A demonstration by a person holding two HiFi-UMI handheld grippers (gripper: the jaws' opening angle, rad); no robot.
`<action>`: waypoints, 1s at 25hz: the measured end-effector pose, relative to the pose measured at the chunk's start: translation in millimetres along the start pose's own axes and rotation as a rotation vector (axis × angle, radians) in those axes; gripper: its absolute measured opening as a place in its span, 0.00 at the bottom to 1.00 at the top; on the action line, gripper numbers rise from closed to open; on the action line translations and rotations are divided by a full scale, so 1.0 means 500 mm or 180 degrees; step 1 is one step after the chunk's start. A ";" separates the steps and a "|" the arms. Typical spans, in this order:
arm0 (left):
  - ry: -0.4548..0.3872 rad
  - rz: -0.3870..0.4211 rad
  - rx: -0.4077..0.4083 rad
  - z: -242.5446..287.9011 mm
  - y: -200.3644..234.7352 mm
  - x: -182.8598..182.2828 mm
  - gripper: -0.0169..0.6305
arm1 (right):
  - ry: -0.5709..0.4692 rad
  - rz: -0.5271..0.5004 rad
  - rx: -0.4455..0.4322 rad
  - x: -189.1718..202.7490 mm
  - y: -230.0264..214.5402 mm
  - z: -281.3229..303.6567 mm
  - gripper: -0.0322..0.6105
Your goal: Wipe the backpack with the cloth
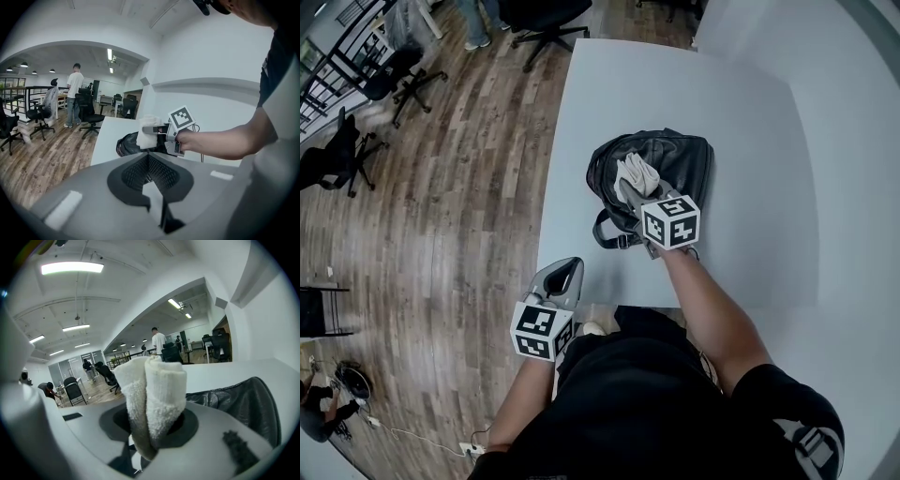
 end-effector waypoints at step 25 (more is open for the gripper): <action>-0.0099 0.0242 0.0356 0.000 -0.064 -0.020 0.04 | -0.0218 -0.0150 0.0522 0.011 -0.042 -0.235 0.21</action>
Point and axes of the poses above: the fingertips, and each gripper's own axes: z forward along the fingers, y to its left, x out of its underside, the point moved 10 cm from there along -z, backward along the fingers, and after that the axes turned 5 degrees about y, right-handed, at the moved point
